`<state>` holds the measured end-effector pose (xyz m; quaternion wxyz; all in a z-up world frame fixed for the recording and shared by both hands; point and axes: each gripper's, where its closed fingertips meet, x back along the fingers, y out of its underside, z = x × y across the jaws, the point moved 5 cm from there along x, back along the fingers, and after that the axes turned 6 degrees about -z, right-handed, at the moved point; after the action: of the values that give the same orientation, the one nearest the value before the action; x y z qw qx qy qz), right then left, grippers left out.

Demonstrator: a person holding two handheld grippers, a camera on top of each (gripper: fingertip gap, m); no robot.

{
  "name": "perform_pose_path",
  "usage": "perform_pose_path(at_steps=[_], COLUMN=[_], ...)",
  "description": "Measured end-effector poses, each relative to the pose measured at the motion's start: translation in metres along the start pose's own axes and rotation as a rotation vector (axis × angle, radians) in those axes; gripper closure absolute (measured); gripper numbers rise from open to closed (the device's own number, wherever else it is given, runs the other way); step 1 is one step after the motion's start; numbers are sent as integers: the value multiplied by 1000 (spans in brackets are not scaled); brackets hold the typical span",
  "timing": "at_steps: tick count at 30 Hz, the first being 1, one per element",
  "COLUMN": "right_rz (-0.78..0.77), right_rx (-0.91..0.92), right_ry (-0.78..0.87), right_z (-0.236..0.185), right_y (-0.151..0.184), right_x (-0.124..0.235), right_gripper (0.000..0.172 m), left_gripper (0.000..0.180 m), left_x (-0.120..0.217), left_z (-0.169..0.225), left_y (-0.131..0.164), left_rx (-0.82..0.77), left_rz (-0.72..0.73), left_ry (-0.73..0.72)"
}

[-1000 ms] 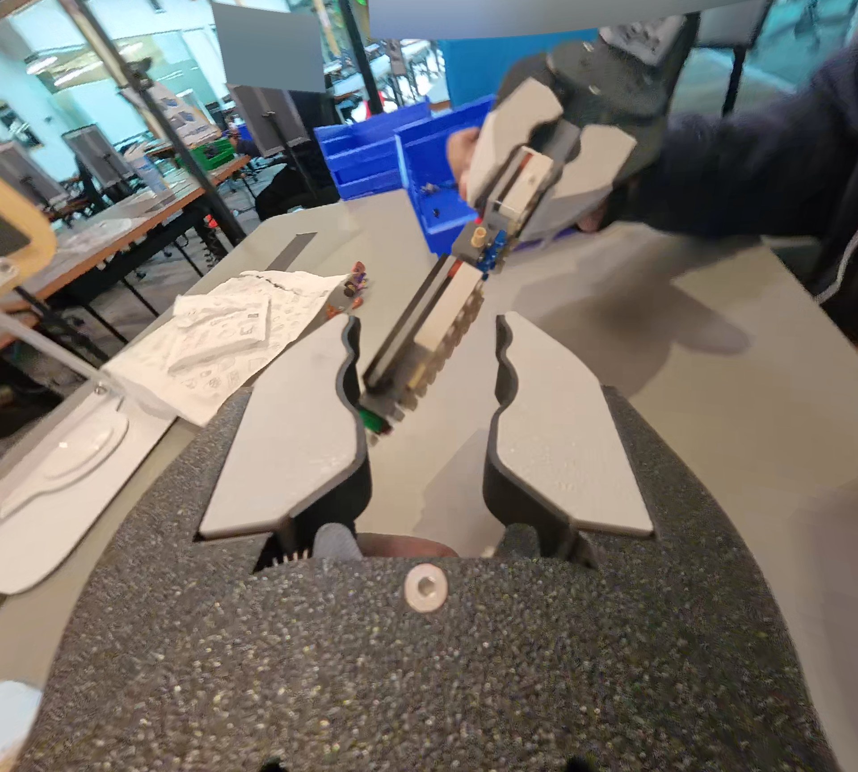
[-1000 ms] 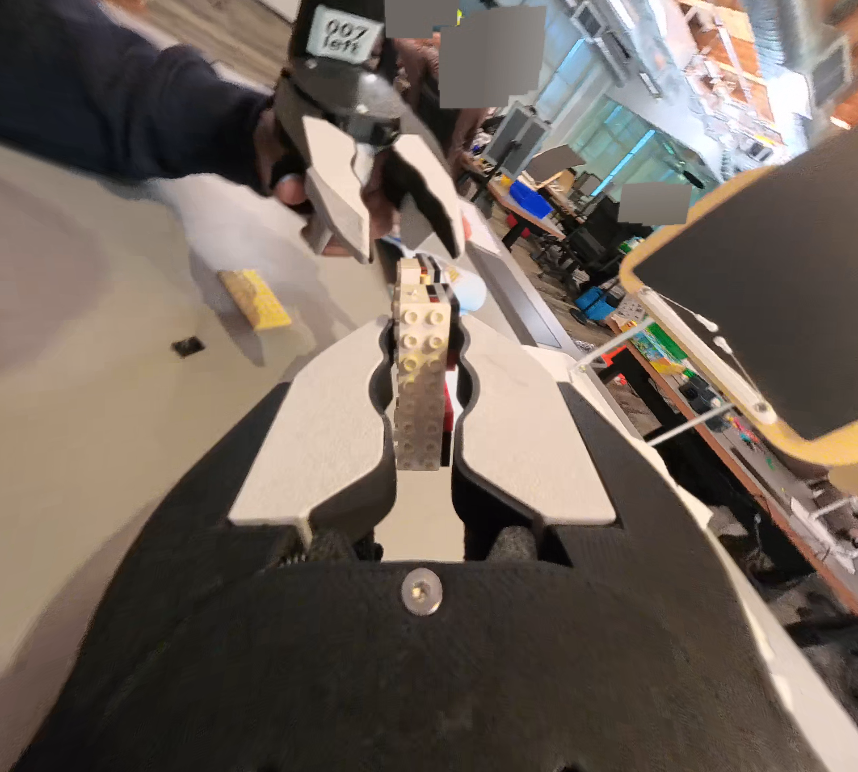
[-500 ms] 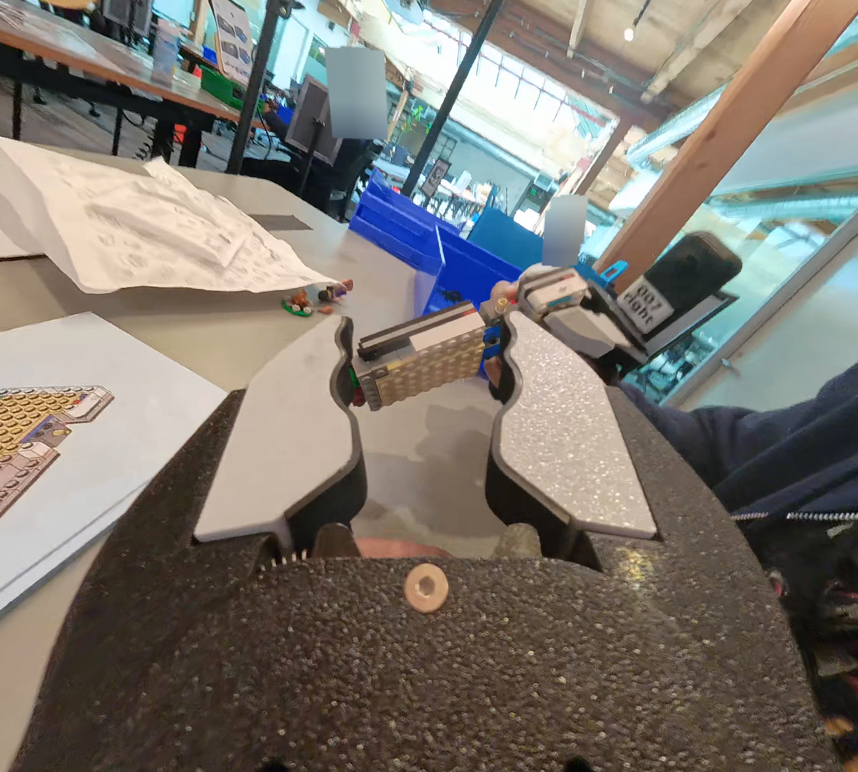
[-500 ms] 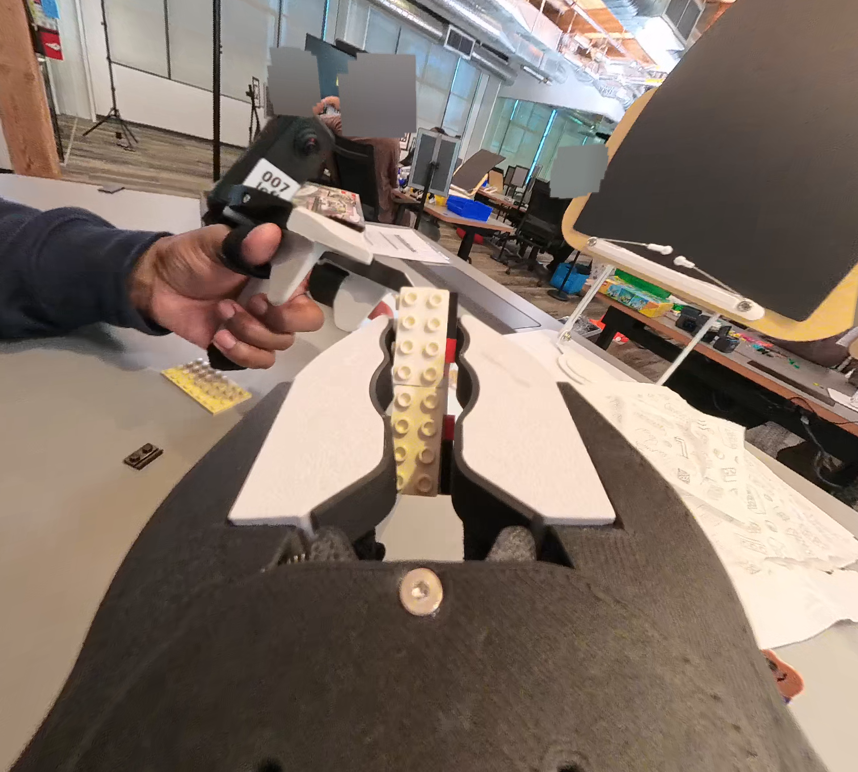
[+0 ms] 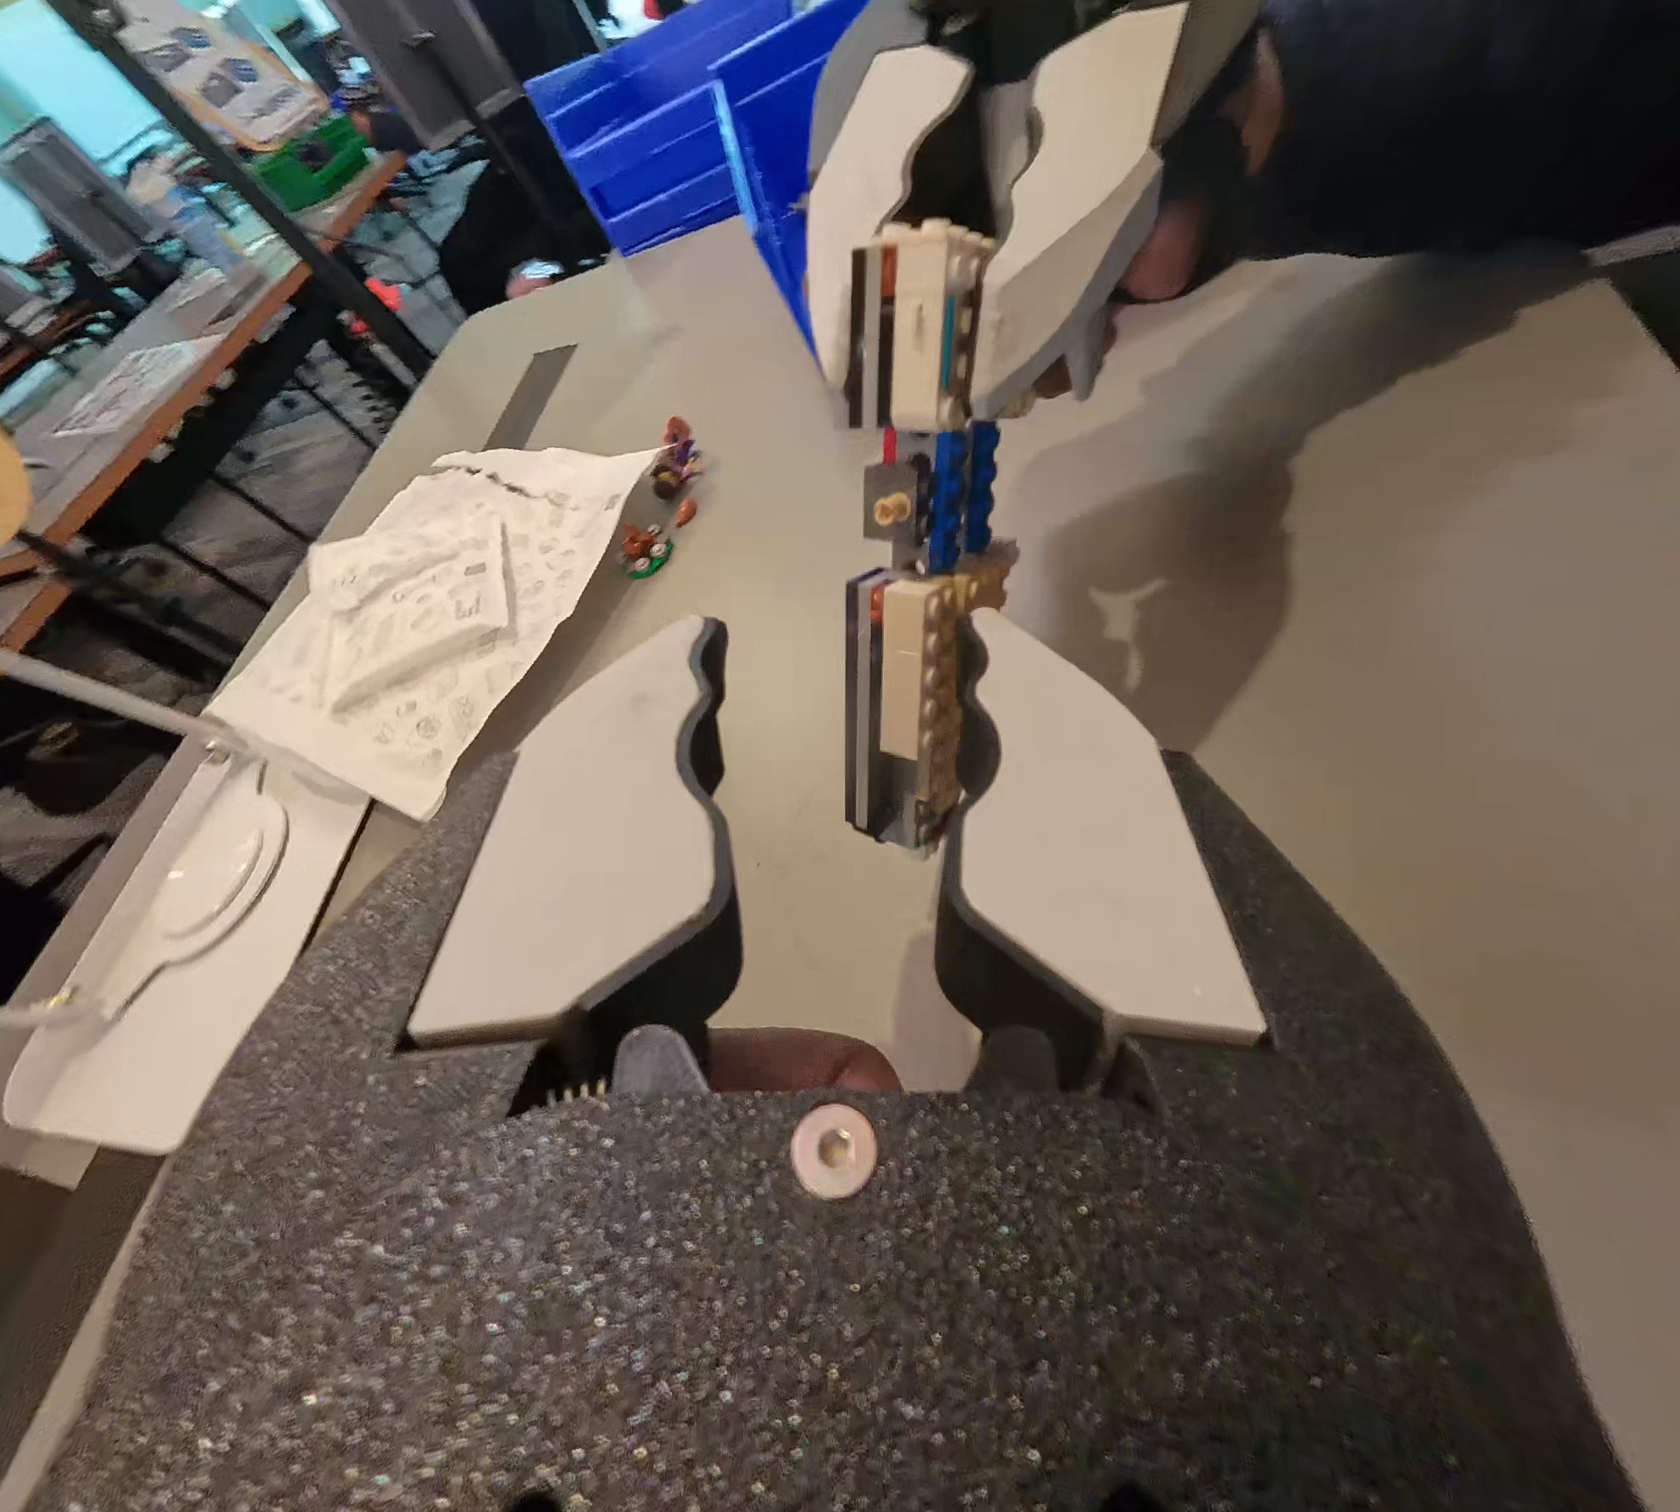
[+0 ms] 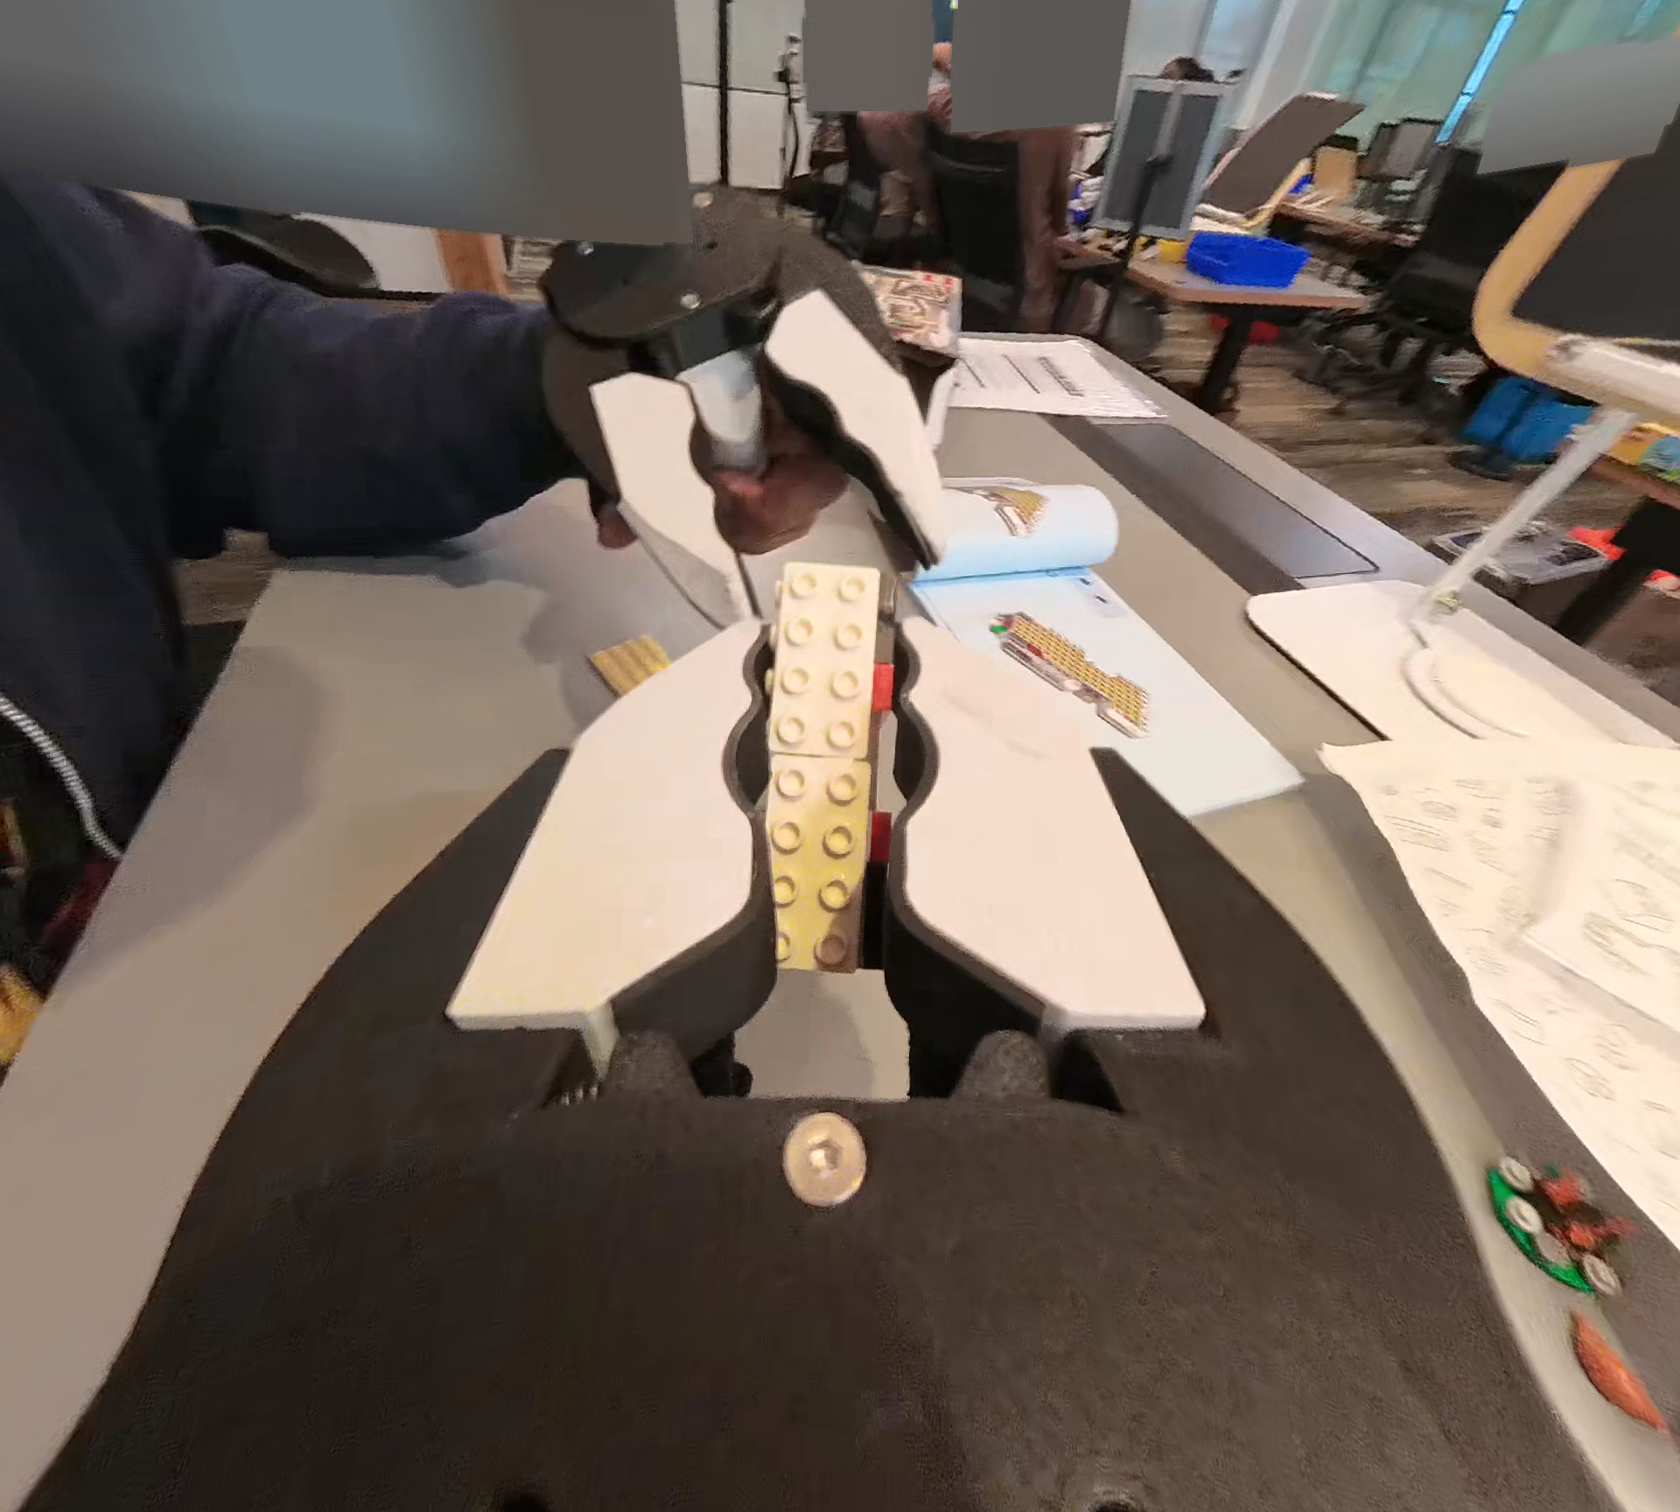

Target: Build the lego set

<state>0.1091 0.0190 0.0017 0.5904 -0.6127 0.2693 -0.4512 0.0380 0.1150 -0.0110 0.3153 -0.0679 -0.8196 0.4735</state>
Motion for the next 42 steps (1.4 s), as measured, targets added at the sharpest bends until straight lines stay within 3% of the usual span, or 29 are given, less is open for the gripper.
perform_pose_path(at_steps=[5, 10, 18, 42], right_rz=[19, -9, -82, -118], right_rx=[44, -22, -111, -33], right_ry=[-78, -167, -229, -233], right_z=[-8, -9, -7, -13], right_y=[-5, -4, -7, -15], right_x=[1, 0, -6, -18], right_gripper=[148, 149, 148, 148], left_gripper=[132, 130, 136, 151], left_x=[4, -8, -23, -18], left_z=[14, 18, 18, 21], left_y=[-23, -25, -25, -24], left_rx=[-125, -223, -170, -201], left_rz=[-42, -176, -260, -391], left_ry=[204, 273, 416, 395])
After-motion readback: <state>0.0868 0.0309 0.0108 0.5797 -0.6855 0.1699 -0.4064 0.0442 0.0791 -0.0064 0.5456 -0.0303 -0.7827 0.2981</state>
